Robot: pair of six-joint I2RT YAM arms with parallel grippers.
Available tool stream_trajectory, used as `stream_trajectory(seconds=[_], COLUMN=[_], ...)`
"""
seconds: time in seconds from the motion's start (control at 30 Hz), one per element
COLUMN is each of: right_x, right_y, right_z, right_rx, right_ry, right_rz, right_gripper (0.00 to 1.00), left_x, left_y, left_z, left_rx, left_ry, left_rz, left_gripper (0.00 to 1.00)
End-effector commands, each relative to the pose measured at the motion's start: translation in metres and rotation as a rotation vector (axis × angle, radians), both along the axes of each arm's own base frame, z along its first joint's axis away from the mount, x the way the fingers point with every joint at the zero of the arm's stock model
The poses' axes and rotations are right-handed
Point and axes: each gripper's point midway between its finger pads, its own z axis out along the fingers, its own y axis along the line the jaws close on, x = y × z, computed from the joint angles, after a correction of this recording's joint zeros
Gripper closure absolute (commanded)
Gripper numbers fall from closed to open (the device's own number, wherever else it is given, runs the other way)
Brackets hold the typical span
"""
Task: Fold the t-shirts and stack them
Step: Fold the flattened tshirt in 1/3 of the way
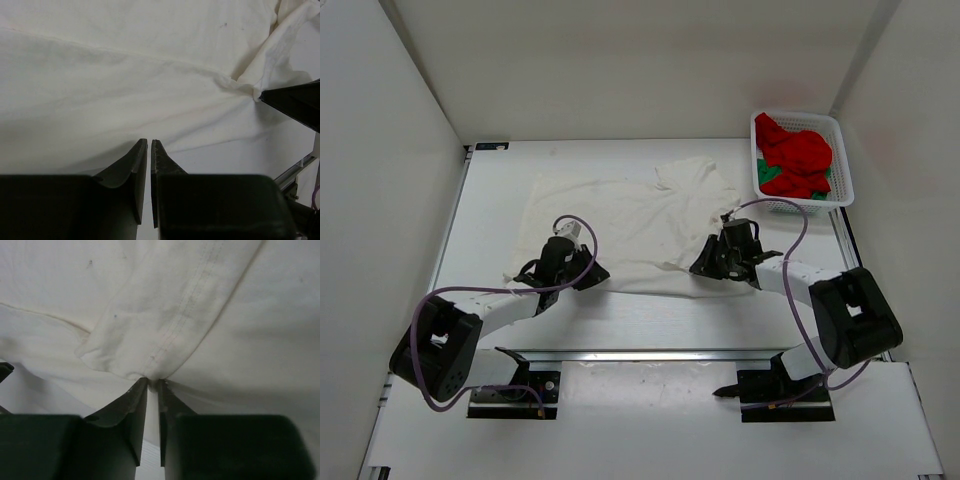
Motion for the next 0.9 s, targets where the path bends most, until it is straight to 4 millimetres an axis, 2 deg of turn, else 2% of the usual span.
stream_trajectory(seconds=[0.0,0.07,0.1,0.17,0.2,0.23,0.27,0.3,0.33,0.37,0.4,0.47,0.53,0.6,0.63,0.7,0.73,0.8,0.83,0.87], right_x=[0.019,0.032,0.033,0.058,0.064,0.078,0.098,0.102,0.120,0.130,0.135,0.137,0.128,0.114,0.111,0.089,0.084,0.056,0.053,0.041], right_y=[0.015,0.023,0.027,0.036,0.038,0.044,0.055,0.055,0.065,0.069,0.077,0.080,0.076,0.067,0.062,0.046,0.043,0.028,0.021,0.014], right_z=[0.019,0.028,0.024,0.039,0.030,0.033,0.056,0.046,0.060,0.073,0.077,0.087,0.095,0.089,0.094,0.068,0.072,0.046,0.047,0.041], right_rx=[0.055,0.088,0.097,0.129,0.118,0.117,0.130,0.116,0.117,0.119,0.114,0.091,0.062,0.044,0.044,0.001,0.006,-0.019,-0.045,-0.063], right_ry=[-0.050,-0.065,-0.046,-0.081,-0.050,-0.051,-0.109,-0.072,-0.113,-0.127,-0.134,-0.166,-0.194,-0.212,-0.235,-0.185,-0.202,-0.139,-0.155,-0.150], right_rz=[0.025,0.033,0.046,0.048,0.049,0.061,0.080,0.076,0.095,0.098,0.115,0.132,0.130,0.119,0.114,0.101,0.099,0.091,0.067,0.066], right_gripper=[0.90,0.95,0.96,1.00,0.99,0.99,1.00,1.00,0.99,0.96,0.95,0.91,0.89,0.77,0.74,0.72,0.75,0.93,0.96,1.00], left_x=[0.003,0.003,0.004,0.006,0.006,0.005,0.007,0.007,0.005,0.004,0.006,0.004,0.004,0.005,0.003,0.002,0.004,0.000,0.001,0.002], left_y=[-0.003,-0.002,-0.002,0.001,0.002,0.002,0.002,0.003,0.002,0.002,0.003,0.004,0.004,0.004,0.001,-0.005,-0.007,-0.012,-0.015,-0.015], left_z=[0.014,0.012,0.013,0.013,0.013,0.015,0.018,0.016,0.018,0.016,0.020,0.019,0.023,0.024,0.023,0.023,0.023,0.017,0.016,0.013], left_rx=[-0.037,-0.039,-0.042,-0.040,-0.038,-0.043,-0.038,-0.032,-0.030,-0.030,-0.032,-0.030,-0.030,-0.021,-0.021,-0.007,-0.006,0.006,0.003,0.020], left_ry=[-0.048,-0.037,-0.043,-0.044,-0.045,-0.044,-0.059,-0.052,-0.060,-0.051,-0.064,-0.060,-0.072,-0.084,-0.081,-0.085,-0.082,-0.066,-0.062,-0.057], left_rz=[-0.003,0.000,0.002,0.009,0.015,0.015,0.017,0.023,0.017,0.020,0.024,0.024,0.027,0.034,0.020,0.002,-0.001,-0.024,-0.030,-0.030], left_gripper=[0.82,0.81,0.81,0.81,0.82,0.82,0.82,0.82,0.81,0.81,0.82,0.82,0.82,0.82,0.81,0.81,0.81,0.81,0.81,0.81])
